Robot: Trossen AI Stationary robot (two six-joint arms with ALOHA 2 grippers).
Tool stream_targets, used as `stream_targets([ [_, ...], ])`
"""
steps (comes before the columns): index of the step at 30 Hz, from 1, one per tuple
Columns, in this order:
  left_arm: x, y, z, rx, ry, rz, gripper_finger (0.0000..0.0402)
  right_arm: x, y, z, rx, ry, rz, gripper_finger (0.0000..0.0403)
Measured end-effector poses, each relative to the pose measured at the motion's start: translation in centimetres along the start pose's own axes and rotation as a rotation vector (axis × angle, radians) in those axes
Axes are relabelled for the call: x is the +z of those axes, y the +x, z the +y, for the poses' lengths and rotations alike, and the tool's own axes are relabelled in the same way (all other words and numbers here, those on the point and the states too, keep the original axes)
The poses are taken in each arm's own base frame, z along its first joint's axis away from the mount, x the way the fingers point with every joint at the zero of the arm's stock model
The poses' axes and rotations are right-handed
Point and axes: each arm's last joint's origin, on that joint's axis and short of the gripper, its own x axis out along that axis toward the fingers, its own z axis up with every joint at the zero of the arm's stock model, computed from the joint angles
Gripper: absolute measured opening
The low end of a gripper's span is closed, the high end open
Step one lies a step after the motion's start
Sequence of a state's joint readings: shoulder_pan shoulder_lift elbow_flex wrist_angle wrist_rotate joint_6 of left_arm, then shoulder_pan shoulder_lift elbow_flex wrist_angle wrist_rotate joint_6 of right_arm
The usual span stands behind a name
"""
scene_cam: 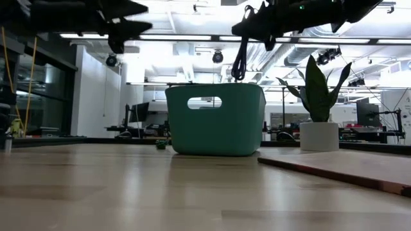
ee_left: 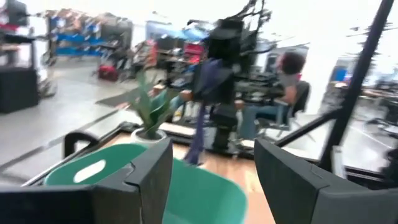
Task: Pick and place USB-C Cables
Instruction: Put the purple charger cable into the green bin
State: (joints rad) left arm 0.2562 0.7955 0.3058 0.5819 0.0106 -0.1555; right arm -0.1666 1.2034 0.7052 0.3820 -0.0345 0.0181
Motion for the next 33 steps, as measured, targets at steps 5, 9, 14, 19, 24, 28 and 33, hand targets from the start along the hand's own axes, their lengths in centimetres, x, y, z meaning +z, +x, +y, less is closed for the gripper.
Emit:
stream_targets([
  [5, 0.4, -1.0, -0.5, -0.047, 0.008, 0.007, 0.0205, 0.0, 0.0, -0.3, 0.0, 0.001, -0.003, 0.0006],
  [9, 0.4, -1.1, -0.6, -0.053, 0.008, 0.005, 0.0206, 0.0, 0.0, -0.2, 0.014, -0.024, -0.002, 0.0006],
  [14, 0.5, -1.0, -0.7, -0.054, 0.008, -0.005, 0.0205, 0.0, 0.0, 0.1, 0.027, -0.034, -0.001, 0.0006],
  [19, 0.6, -1.0, -0.7, -0.053, 0.007, -0.016, 0.0207, 0.4, 0.3, 1.2, -0.026, -0.056, 0.0, 0.0006],
  [24, 0.6, -1.0, -0.7, -0.052, 0.007, -0.018, 0.0205, 3.4, 2.4, 2.2, -0.115, -0.139, 0.111, 0.0006],
  [28, 0.6, -1.0, -0.7, -0.053, 0.007, -0.023, 0.0206, 5.2, 5.0, 1.4, -0.116, -0.192, 0.298, 0.0005],
  [33, 0.6, -1.0, -0.7, -0.053, 0.014, -0.023, 0.0205, 4.4, 8.5, 0.0, -0.056, -0.244, 0.626, 0.0005],
])
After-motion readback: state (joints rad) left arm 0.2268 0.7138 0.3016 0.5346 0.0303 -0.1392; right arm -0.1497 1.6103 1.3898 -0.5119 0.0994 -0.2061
